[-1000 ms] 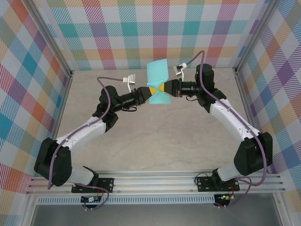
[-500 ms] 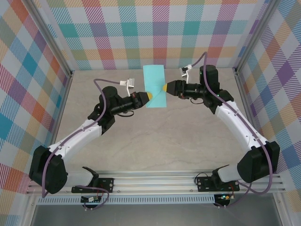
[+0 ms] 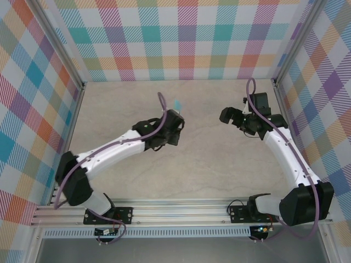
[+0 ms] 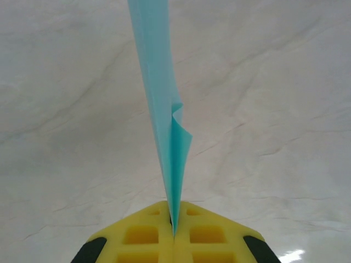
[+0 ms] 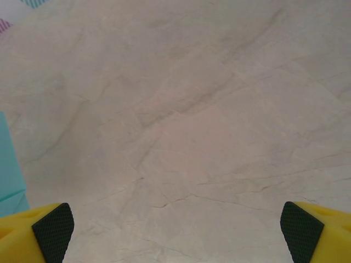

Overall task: Fold a paper plane with a square sheet of paper (fold left side to right side)
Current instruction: Turn over the paper at the center of the table.

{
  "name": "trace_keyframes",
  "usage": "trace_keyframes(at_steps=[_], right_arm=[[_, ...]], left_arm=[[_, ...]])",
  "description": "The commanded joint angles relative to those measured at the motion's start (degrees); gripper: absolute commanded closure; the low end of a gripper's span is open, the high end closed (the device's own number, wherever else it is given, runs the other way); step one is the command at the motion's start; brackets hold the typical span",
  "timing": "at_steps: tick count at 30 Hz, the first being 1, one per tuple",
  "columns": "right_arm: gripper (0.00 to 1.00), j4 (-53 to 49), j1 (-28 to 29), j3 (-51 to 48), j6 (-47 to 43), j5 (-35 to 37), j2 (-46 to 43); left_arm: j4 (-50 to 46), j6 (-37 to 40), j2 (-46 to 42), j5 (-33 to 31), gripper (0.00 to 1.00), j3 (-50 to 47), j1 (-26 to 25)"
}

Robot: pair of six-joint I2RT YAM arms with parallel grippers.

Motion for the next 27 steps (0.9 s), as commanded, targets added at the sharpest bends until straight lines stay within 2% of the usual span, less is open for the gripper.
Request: trace_keyframes(at_steps=[1, 5, 12, 15, 17, 22, 27], right_arm=[[0.00, -1.4, -0.3, -0.6, -0.5, 3.6, -0.3], [0.00, -1.7, -0.4, -1.6, -0.8, 4.5, -0.8], [0.00, -3.0, -0.6, -3.4, -2.5, 6.6, -2.6], [0.00, -3.4, -0.7, -3.9, -3.4, 7.0, -3.3], [0.00, -3.7, -1.0, -4.3, -4.0, 7.0, -3.4], [0.00, -3.7, -2.6, -5.2, -4.7, 3.4, -2.8], [0.00, 0.9, -3.2, -6.6, -5.7, -9.2, -1.1]], left_arm=[[-15.8, -4.7, 8.2, -15.9, 1.00, 7.3, -2.2], [-20.4, -7.1, 18.0, -16.7, 1.00, 13.9, -3.0], [-24.6, -7.6, 30.8, -11.0, 1.00, 23.3, -3.0], [-25.8, -6.8, 35.1, -6.8, 0.96, 27.9, -3.0], [-25.6, -5.9, 37.3, -3.2, 0.88, 30.7, -2.8], [-23.3, -3.2, 38.2, 6.1, 0.55, 35.5, -1.8], [-14.0, -1.8, 30.8, 18.8, 0.38, 30.7, 1.4]])
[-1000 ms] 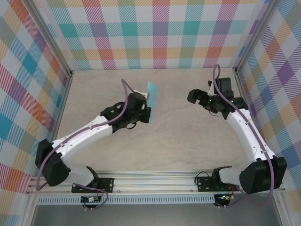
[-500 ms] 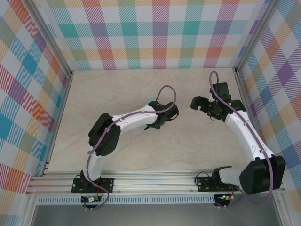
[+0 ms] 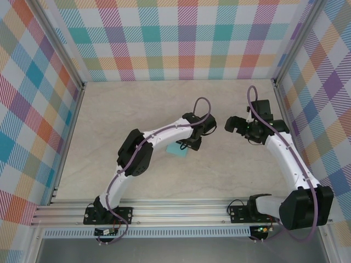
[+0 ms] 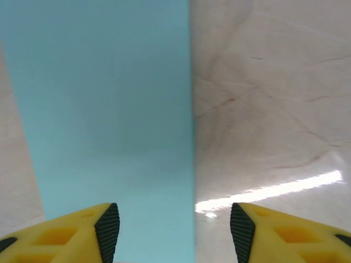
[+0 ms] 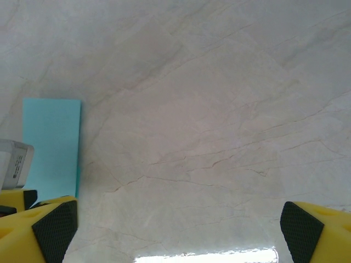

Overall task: Fold a paper plane with a square sheet of paper (fold left side to right side)
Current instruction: Turn over the paper at the center of the table, then third fold the triangle at the center of the table.

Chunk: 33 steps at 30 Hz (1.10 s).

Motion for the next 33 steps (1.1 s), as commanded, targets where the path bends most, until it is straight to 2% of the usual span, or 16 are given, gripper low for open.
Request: trace_keyframes(at_steps=[1, 4, 6, 10, 13, 16, 22, 33], right_arm=[[0.00, 4.4, -0.2, -1.2, -1.4, -12.8, 1.7], [0.00, 10.0, 0.1, -2.0, 0.0, -24.1, 4.7], [0.00, 13.8, 1.2, -2.0, 2.0, -28.5, 7.5], [0.00, 16.2, 8.4, 3.2, 1.4, -27.2, 16.6], [0.00, 19.4, 12.1, 7.9, 1.8, -26.0, 24.1], [0.00, 22.7, 14.2, 12.8, 2.7, -25.8, 31.6], [0.00, 22.8, 16.0, 22.3, 2.6, -25.0, 43.5], [0.00, 21.4, 16.0, 26.3, 1.5, -25.4, 52.0]], left_arm=[[7.9, 1.2, -8.7, 12.9, 0.35, -4.5, 3.3], [16.1, -0.5, -17.2, 19.7, 0.29, -12.9, 7.2], [20.6, -1.8, -21.4, 21.8, 0.26, -18.4, 10.2], [29.2, -4.0, -26.7, 28.8, 0.23, -29.3, 17.6], [37.0, -6.8, -27.0, 35.7, 0.25, -35.7, 22.1], [40.8, -8.6, -25.5, 37.9, 0.29, -38.8, 25.0], [45.0, -10.4, -22.1, 39.3, 0.31, -40.6, 26.5], [44.7, -10.2, -18.7, 38.5, 0.31, -40.6, 26.7]])
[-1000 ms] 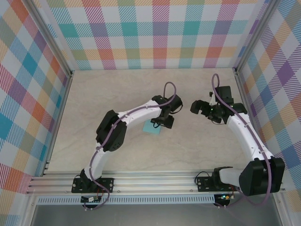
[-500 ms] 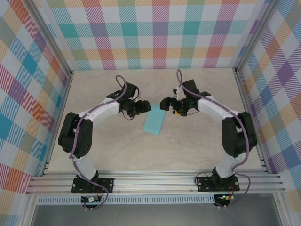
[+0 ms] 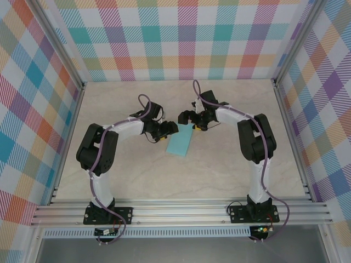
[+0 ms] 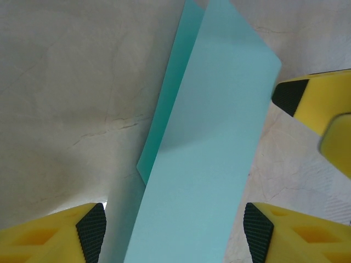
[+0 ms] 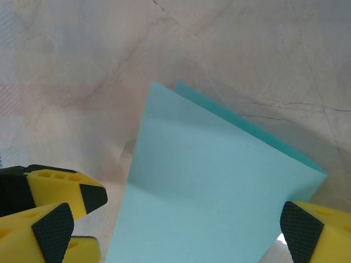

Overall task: Fold a paper plane with a square sheet of paper (fold left side to right side)
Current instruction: Third fold the triangle at the center of the table.

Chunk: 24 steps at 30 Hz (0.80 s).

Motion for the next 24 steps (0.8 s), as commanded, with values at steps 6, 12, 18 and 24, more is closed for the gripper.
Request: trace_keyframes(at_steps=[6, 12, 18, 24], right_arm=[[0.00, -1.9, 0.2, 2.6, -1.9, -0.4, 3.4], [0.00, -2.4, 0.2, 2.2, -2.6, -0.2, 3.4], [0.01, -2.4, 0.2, 1.9, -2.9, 0.2, 3.1], [0.01, -1.1, 0.1, 0.9, -3.4, 0.5, 1.3]], left_arm=[[-0.5, 0.1, 2.2, 1.7, 0.32, 0.1, 0.6], [1.4, -1.2, 4.2, 4.9, 0.41, 0.5, 0.6], [2.4, -1.9, 4.4, 6.1, 0.56, 0.4, 0.5], [2.4, -2.0, 3.7, 5.9, 0.71, -0.3, 0.5]])
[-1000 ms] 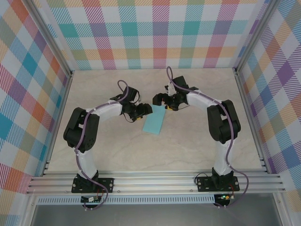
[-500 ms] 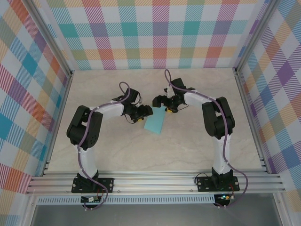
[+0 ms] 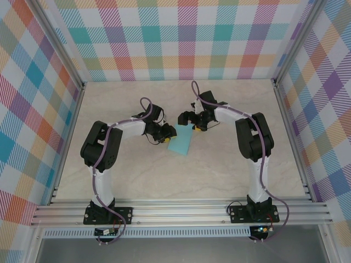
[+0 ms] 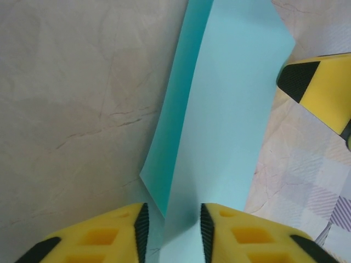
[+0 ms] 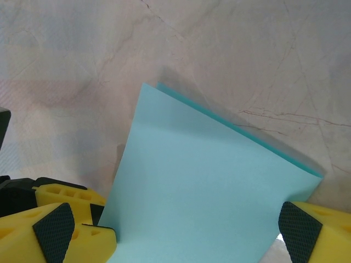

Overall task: Fold a paper plane with a square sheet of paper (fold left side to right side)
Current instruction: Third fold the triangle at the center of the table.

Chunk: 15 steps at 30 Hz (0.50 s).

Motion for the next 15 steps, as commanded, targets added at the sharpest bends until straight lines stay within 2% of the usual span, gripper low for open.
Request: trace_keyframes(at_steps=[1, 8, 12, 15], right_arm=[[0.00, 0.3, 0.1, -1.1, -1.6, 0.5, -1.2], [0.00, 5.1, -0.7, -6.5, -3.4, 1.7, -8.1], [0.00, 7.9, -0.6, -13.1, -6.4, 4.2, -16.4], [0.01, 11.0, 0.8, -21.5, -8.8, 6.6, -24.2]], left_arm=[[0.6, -0.1, -0.4, 0.8, 0.73, -0.5, 0.2], [0.8, -0.3, -1.3, 0.5, 0.88, -1.9, 0.1], [0.9, -1.2, -2.3, 0.7, 0.94, -2.6, -0.3], [0.4, -1.9, -3.0, 0.4, 0.94, -2.8, -0.7]])
